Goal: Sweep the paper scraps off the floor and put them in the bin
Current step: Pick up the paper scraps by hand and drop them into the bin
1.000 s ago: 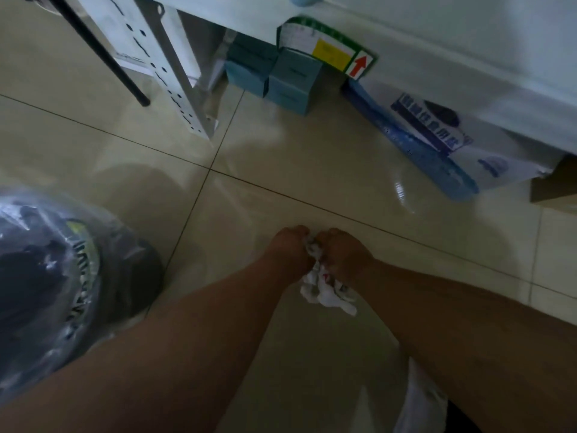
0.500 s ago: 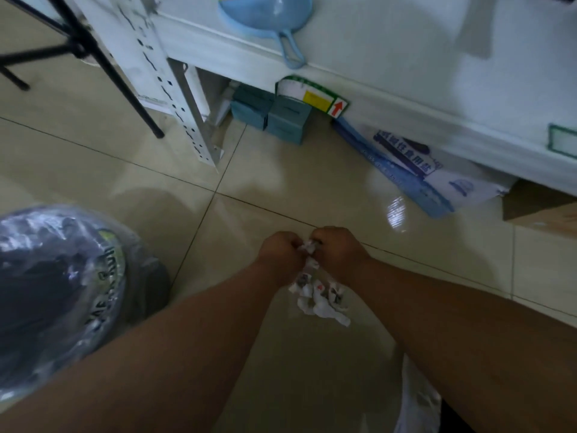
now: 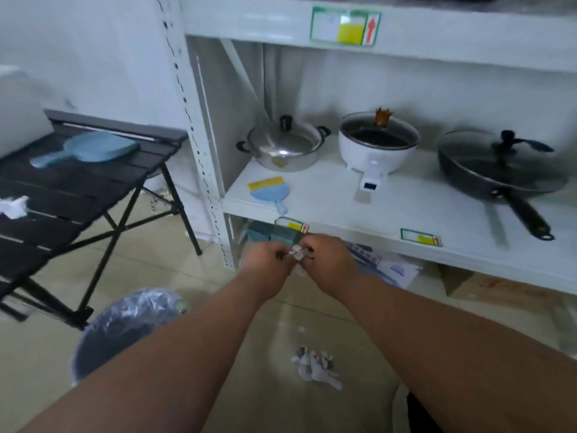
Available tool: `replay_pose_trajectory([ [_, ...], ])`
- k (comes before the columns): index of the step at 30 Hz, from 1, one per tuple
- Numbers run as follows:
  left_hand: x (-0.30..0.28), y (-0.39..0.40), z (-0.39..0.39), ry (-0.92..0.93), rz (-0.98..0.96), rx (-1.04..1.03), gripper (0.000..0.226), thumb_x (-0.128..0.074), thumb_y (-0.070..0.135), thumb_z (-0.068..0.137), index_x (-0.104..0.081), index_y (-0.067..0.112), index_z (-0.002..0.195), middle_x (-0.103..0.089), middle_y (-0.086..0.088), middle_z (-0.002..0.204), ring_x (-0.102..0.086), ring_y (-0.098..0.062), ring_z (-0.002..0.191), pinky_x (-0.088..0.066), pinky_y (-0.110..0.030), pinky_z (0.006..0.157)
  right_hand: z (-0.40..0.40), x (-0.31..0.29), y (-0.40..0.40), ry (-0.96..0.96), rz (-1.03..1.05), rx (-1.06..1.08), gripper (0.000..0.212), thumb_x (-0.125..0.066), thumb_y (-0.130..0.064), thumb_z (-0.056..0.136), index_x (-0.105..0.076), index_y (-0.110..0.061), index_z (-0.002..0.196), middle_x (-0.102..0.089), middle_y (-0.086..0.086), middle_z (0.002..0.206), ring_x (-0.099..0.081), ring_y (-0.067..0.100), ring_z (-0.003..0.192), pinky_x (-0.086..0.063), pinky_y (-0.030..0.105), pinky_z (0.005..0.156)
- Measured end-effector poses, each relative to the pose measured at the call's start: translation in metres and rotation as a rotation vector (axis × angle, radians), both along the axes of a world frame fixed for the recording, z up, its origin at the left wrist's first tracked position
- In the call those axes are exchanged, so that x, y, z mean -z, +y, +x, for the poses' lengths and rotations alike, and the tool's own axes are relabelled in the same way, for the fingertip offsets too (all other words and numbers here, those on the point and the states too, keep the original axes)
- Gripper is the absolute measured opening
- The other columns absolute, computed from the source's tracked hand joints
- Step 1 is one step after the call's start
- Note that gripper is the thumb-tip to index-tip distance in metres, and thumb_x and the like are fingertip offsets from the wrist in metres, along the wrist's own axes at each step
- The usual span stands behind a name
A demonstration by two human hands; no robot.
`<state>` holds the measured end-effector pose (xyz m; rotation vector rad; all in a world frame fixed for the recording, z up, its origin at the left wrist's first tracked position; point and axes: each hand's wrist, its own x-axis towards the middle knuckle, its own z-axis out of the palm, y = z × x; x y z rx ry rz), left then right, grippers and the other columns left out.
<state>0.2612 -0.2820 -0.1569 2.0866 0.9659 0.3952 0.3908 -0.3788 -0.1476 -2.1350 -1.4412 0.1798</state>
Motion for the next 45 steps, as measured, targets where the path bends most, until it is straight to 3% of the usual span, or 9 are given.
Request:
replay_pose_trajectory([
  [4, -0.069, -0.022, -0.027, -0.069, 0.065, -0.015, 0.022, -0.072, 0.024, 0.088, -0.068, 0.026, 0.066, -0.068, 0.003, 0.067, -0.061, -0.015, 0.065, -0.041, -0.021, 0.055, -0.028, -0.067, -0.018, -0.054, 0.066, -0.023, 0.013, -0.061, -0.021, 0.087, -0.056, -0.018, 0.075, -0.065, 0.009, 0.084, -0.055, 0.024, 0.079, -0.024, 0.028, 0.065],
  [9, -0.129, -0.045, -0.061, -0.225, 0.047, -0.037, 0.014, -0.071, 0.018, 0.085, -0.075, 0.023, 0.073, -0.071, 0.004, 0.067, -0.064, -0.012, 0.065, -0.048, -0.028, 0.060, -0.057, -0.125, -0.037, 0.008, 0.195, -0.030, 0.008, -0.065, -0.015, 0.082, -0.061, -0.015, 0.075, -0.059, 0.004, 0.079, -0.055, 0.021, 0.076, -0.041, 0.037, 0.067],
  [14, -0.162, -0.051, -0.098, -0.272, 0.094, -0.069, 0.014, -0.070, 0.018, 0.088, -0.079, 0.024, 0.079, -0.072, 0.009, 0.067, -0.066, -0.006, 0.063, -0.049, -0.027, 0.060, -0.088, -0.157, -0.035, 0.011, 0.263, -0.048, 0.012, -0.067, -0.012, 0.082, -0.072, -0.011, 0.093, -0.060, -0.002, 0.089, -0.051, 0.010, 0.080, -0.035, 0.009, 0.066],
  [17, -0.172, -0.041, -0.122, -0.301, 0.099, -0.099, 0.011, -0.072, 0.022, 0.090, -0.082, 0.026, 0.088, -0.076, 0.010, 0.073, -0.073, -0.011, 0.073, -0.059, -0.035, 0.071, -0.108, -0.166, -0.022, 0.028, 0.270, -0.087, 0.014, -0.065, -0.014, 0.082, -0.072, -0.011, 0.093, -0.066, 0.005, 0.094, -0.059, 0.018, 0.085, -0.045, 0.026, 0.071],
  [20, -0.178, -0.031, -0.148, -0.312, 0.109, -0.162, 0.013, -0.072, 0.020, 0.090, -0.082, 0.027, 0.087, -0.076, 0.009, 0.072, -0.073, -0.013, 0.072, -0.059, -0.036, 0.067, -0.132, -0.174, -0.007, 0.031, 0.282, -0.129, 0.005, -0.064, -0.015, 0.085, -0.067, -0.017, 0.087, -0.057, -0.001, 0.085, -0.053, 0.015, 0.078, -0.036, 0.018, 0.061],
  [25, -0.179, -0.015, -0.191, -0.330, 0.098, -0.254, 0.018, -0.073, 0.012, 0.090, -0.080, 0.023, 0.079, -0.075, -0.002, 0.070, -0.071, -0.018, 0.066, -0.057, -0.032, 0.066, -0.171, -0.172, 0.026, 0.048, 0.295, -0.223, 0.005, -0.064, -0.016, 0.087, -0.065, -0.018, 0.083, -0.056, 0.000, 0.081, -0.052, 0.016, 0.076, -0.036, 0.031, 0.061],
  [28, -0.172, 0.002, -0.218, -0.306, 0.085, -0.289, 0.012, -0.074, 0.018, 0.091, -0.082, 0.024, 0.084, -0.076, 0.004, 0.075, -0.074, -0.011, 0.072, -0.063, -0.038, 0.077, -0.193, -0.166, 0.046, 0.035, 0.286, -0.277, 0.015, -0.063, -0.015, 0.087, -0.058, -0.024, 0.075, -0.053, -0.001, 0.078, -0.051, 0.017, 0.074, -0.034, 0.032, 0.059],
  [32, -0.157, 0.018, -0.250, -0.307, 0.021, -0.358, 0.007, -0.076, 0.020, 0.090, -0.083, 0.023, 0.092, -0.078, 0.004, 0.079, -0.076, -0.012, 0.077, -0.063, -0.043, 0.084, -0.218, -0.149, 0.073, 0.019, 0.251, -0.328, 0.004, -0.065, -0.015, 0.087, -0.068, -0.016, 0.086, -0.062, 0.004, 0.083, -0.056, 0.020, 0.078, -0.043, 0.034, 0.064],
  [45, -0.082, 0.063, -0.309, -0.014, -0.003, -0.591, 0.008, -0.073, 0.021, 0.089, -0.079, 0.023, 0.084, -0.075, 0.005, 0.070, -0.074, -0.009, 0.065, -0.064, -0.033, 0.073, -0.265, -0.058, 0.131, 0.186, 0.034, -0.323, 0.014, -0.069, -0.019, 0.091, -0.070, -0.021, 0.105, -0.068, -0.004, 0.094, -0.061, 0.014, 0.084, -0.044, 0.026, 0.068],
])
